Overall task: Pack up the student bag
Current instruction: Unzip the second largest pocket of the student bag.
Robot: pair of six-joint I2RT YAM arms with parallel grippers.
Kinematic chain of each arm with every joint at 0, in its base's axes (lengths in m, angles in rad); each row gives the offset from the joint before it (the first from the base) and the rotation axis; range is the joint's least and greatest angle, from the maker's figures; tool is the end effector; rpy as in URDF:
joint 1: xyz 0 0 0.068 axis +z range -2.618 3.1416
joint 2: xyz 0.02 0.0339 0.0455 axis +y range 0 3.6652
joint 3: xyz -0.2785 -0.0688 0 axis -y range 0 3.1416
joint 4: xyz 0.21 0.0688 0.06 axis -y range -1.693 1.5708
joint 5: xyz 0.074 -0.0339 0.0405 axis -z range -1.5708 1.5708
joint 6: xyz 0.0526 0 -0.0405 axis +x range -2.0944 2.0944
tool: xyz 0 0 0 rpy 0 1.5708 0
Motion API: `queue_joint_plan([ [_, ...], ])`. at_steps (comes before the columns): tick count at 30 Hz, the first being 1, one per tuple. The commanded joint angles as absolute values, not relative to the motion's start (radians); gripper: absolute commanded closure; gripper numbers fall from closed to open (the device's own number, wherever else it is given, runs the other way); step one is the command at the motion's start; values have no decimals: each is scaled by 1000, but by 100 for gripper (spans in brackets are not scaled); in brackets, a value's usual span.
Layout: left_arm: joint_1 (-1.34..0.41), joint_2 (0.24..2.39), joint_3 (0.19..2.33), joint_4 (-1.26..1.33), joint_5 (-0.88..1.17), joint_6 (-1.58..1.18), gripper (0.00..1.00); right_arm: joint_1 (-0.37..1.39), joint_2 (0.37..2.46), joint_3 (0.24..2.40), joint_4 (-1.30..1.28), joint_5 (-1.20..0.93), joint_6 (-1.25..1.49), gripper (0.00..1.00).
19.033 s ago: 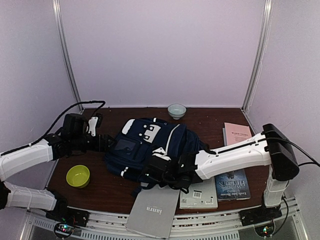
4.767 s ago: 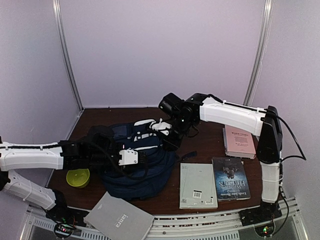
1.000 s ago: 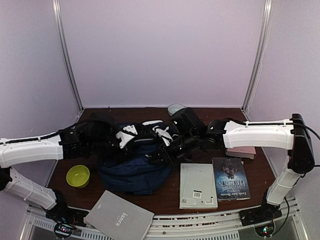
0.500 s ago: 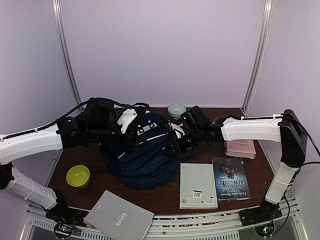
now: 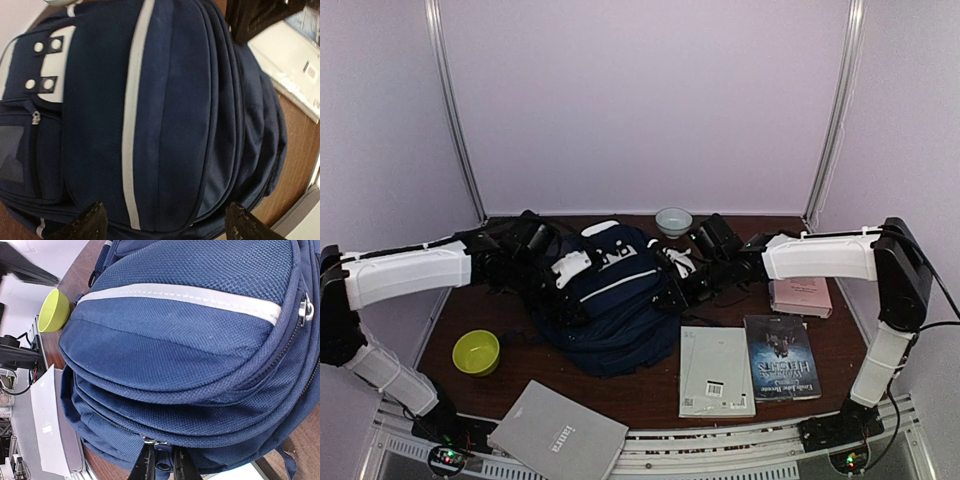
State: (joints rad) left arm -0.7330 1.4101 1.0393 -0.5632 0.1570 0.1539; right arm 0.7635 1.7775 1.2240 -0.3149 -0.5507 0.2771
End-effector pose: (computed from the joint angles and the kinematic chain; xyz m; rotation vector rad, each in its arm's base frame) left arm 0.1935 -0.1853 0.2670 1.1499 2.2674 -0.4308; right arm 0.2440 0.2716 0.2360 -0.8809 2.4408 1.1029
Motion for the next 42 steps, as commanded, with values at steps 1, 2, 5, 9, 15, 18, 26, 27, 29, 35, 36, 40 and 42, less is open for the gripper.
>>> queue_joint_plan([
  [1,-734,1497,1074,-568,196,303,11,750,1782,1241,-301,-535,267,100],
  [2,-733,1517,1077,-568,176,322,11,750,1779,1237,-302,-535,267,100],
  [5,-733,1576,1101,-566,108,343,14,750,1772,1231,-303,-533,261,100],
  [9,-734,1610,1141,-577,87,342,51,750,1768,1228,-314,-531,253,100],
  [15,-734,1555,1131,-506,186,262,100,767,1716,1191,-328,-551,260,100],
  [18,-734,1516,1132,-437,157,161,100,798,1664,1175,-323,-568,300,100],
  [26,-736,1447,1195,-348,145,2,100,957,1640,1218,-188,-583,483,100],
  [27,-736,1437,1196,-346,134,-8,100,971,1648,1226,-162,-583,505,100],
  [29,-735,1401,1184,-326,107,-32,100,994,1672,1238,-101,-576,553,100],
  [35,-735,1296,1161,-285,36,-77,100,1063,1774,1331,-37,-563,616,100],
  [36,-735,1287,1161,-289,35,-78,100,1068,1786,1341,-27,-568,624,100],
  [40,-735,1264,1163,-317,58,-80,100,1056,1768,1346,-42,-545,606,100],
  [42,-741,1258,1157,-323,81,-89,100,1017,1728,1315,-36,-547,604,100],
])
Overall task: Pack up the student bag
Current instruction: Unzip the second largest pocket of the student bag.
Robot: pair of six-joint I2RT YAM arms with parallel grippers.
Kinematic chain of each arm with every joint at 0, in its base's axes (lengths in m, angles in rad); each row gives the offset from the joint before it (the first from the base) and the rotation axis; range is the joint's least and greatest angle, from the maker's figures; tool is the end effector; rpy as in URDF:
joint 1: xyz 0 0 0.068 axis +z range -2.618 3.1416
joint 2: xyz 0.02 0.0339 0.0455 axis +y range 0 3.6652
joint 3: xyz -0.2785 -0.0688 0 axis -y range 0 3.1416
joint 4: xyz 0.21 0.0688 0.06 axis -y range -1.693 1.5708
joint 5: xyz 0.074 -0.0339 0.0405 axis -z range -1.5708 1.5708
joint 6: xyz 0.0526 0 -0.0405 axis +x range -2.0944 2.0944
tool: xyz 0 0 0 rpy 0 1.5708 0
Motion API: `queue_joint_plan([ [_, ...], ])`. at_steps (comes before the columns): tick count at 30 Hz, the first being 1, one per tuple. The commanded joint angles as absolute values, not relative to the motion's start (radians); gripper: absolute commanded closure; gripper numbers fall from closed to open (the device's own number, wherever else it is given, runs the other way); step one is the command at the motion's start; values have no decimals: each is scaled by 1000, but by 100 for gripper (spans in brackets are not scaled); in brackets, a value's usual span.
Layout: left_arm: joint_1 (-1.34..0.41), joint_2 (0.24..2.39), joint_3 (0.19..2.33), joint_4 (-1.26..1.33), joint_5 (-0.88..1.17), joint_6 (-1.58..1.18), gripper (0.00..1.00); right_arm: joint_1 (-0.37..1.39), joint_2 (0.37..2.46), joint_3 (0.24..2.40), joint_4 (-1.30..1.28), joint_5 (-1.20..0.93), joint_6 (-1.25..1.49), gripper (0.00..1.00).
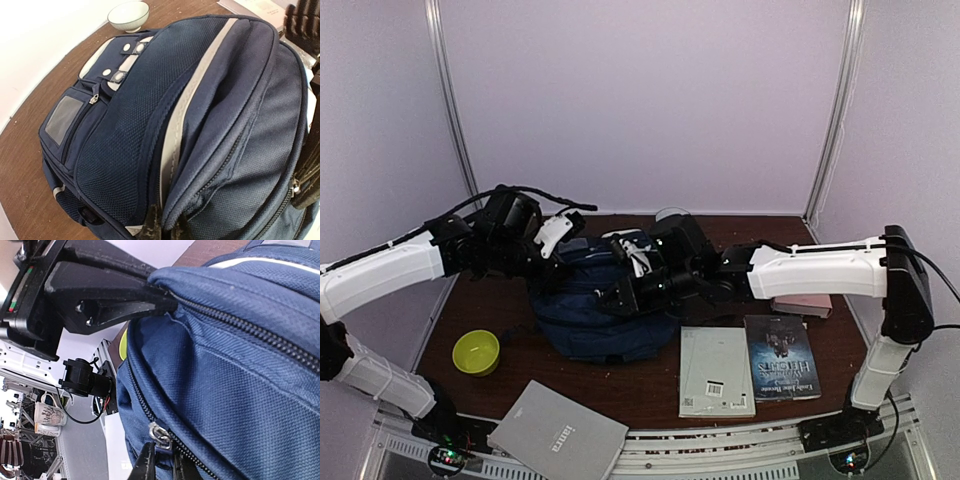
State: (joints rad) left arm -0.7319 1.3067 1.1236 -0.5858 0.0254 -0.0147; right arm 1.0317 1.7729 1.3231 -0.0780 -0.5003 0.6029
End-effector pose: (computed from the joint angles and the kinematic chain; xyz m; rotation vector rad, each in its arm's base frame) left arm 0.1893 -0.1719 0.3151 0.8452 2.2187 -0.3951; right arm 0.1811 0.3518 0.2885 -0.8485 2.2531 1.4146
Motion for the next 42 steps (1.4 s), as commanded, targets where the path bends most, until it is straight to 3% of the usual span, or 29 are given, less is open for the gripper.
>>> queue_joint_plan([
  [1,-749,1258,1157,-324,92,-96,100,978,1702,1297,-34,-547,602,100],
  [7,-892,1301,1201,-247,161,-30,100,792,1596,1256,-217,-492,445,100],
  [14,-1031,1491,1357,-235,350,21,100,655,1634,1293,-334,-520,318,100],
  [21,-1065,1472,1376,-146,340,49,100,646,1612,1436,-444,-460,225,100],
  [28,-1065,1322,1305,29,230,55,100,647,1581,1751,-643,-350,114,100],
  [34,-1079,1271,1286,128,276,81,100,662,1580,1946,-726,-378,22,100],
  [42,-1141,1319,1243,152,432,100,100,687,1537,1892,-729,-461,-79,100],
])
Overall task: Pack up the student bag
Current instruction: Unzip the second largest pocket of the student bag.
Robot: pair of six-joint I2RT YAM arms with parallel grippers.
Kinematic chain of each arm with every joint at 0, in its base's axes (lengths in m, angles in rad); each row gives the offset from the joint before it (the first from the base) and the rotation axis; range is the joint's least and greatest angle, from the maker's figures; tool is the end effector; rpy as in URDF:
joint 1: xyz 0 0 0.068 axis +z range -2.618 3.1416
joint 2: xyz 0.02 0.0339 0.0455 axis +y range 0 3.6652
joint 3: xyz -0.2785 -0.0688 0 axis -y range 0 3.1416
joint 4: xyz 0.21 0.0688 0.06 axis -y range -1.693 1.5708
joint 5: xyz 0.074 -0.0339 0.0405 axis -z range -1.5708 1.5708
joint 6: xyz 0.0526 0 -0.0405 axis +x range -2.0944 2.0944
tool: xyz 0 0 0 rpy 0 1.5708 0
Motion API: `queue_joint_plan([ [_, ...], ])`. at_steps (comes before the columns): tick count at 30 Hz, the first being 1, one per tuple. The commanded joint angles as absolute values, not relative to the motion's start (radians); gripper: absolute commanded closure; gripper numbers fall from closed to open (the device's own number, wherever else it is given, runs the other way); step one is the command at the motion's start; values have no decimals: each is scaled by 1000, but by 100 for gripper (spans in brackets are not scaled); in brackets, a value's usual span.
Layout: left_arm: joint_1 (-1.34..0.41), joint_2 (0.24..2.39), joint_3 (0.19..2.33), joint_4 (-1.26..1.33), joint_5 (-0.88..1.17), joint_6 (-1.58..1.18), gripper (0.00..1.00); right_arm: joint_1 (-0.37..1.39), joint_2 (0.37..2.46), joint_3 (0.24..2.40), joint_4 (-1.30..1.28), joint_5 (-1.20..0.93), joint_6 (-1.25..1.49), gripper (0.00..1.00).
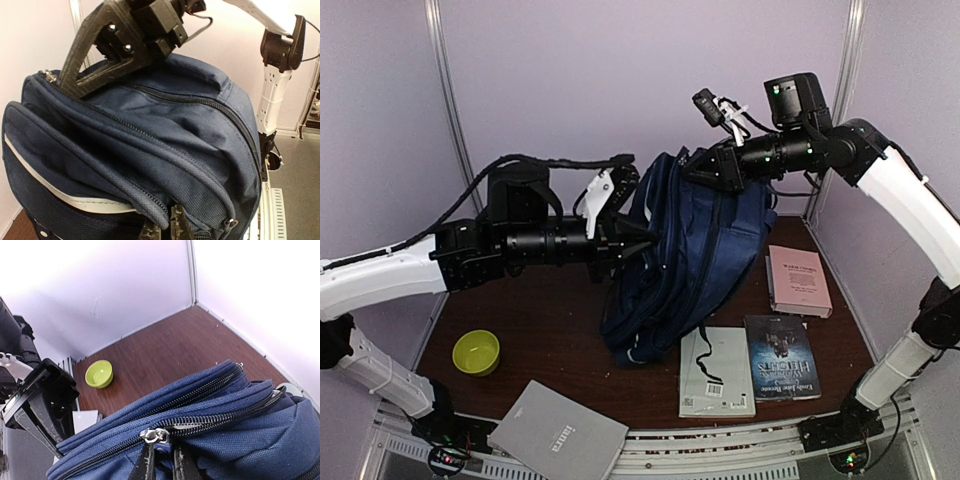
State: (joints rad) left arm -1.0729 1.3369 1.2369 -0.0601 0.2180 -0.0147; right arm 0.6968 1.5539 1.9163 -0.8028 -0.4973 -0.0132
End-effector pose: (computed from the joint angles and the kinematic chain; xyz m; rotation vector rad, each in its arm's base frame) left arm 0.1305 -0.2639 0.4032 1.0671 1.4884 -0.9741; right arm 0.2133 0.2112 0.4713 -1.0232 1.8093 0.9271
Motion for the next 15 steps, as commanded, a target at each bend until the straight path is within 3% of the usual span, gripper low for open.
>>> queue_joint_plan([
  [1,-1144,1322,1249,139,455,112,100,688,1534,1888,-728,-467,-86,100],
  [2,-1144,1322,1261,110,487,130,96,689,1531,1883,-727,-479,-96,100],
  [5,-1144,1298,1308,-67,576,227,60,689,1519,1864,-722,-533,-135,100],
  [8,-1141,1221,1333,-208,514,310,36,690,1494,1808,-703,-617,-189,100],
  [11,-1085,1142,1348,-256,456,279,28,691,1477,1770,-690,-707,-231,100],
  [15,-855,1147,1358,-126,502,-104,29,719,1499,1768,-690,-718,-237,100],
])
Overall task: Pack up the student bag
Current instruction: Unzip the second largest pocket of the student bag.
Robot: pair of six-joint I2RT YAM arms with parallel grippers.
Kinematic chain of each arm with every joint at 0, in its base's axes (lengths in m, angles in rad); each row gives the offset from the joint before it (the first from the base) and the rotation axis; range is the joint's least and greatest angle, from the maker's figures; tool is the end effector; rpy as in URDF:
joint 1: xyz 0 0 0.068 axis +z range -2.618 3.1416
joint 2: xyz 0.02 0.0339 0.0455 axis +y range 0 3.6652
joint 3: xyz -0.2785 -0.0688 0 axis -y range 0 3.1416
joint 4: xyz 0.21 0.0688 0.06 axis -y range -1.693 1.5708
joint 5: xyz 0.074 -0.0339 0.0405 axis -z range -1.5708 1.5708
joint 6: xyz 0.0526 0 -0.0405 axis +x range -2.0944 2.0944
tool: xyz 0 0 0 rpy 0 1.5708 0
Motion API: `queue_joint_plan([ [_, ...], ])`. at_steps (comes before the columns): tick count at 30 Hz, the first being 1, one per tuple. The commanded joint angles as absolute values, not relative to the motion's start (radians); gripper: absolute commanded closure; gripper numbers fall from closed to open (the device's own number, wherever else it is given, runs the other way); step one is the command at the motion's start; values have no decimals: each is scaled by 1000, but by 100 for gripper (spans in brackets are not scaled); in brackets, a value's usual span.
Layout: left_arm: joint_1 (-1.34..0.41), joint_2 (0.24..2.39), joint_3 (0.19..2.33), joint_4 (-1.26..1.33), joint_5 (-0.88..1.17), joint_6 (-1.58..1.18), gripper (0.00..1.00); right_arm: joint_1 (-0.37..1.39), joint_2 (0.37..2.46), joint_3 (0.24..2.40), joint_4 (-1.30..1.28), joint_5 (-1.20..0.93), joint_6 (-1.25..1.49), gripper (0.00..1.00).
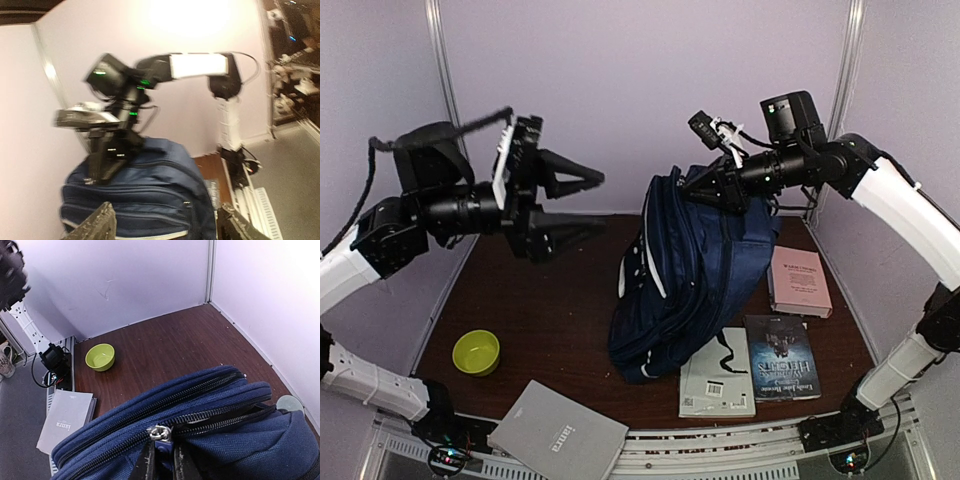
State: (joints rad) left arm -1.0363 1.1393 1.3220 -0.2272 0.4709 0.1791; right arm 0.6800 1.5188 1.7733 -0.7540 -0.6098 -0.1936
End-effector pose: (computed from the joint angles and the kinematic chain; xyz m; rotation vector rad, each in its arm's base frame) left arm 0.0915 -0.2014 0.4583 1.2678 1.1519 -1.0279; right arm 0.2116 0.2098 0.4465 -1.2232 1.7081 0.9260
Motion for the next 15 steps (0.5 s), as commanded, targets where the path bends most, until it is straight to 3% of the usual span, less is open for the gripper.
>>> queue_joint_plan([
  [1,-795,1180,1378,-125,496,-178,29,730,1506,1770,-691,-709,-240,100],
  [6,-745,1372,1585,-343,423,-163,24,779,1527,1773,-710,-716,-272,100],
  [11,-695,1458,1655,-341,505,-222,4,809,1527,1761,-724,-694,-284,100],
  [15,-695,1512,1643,-316,562,-227,2,824,1535,1764,-730,-681,-290,100],
])
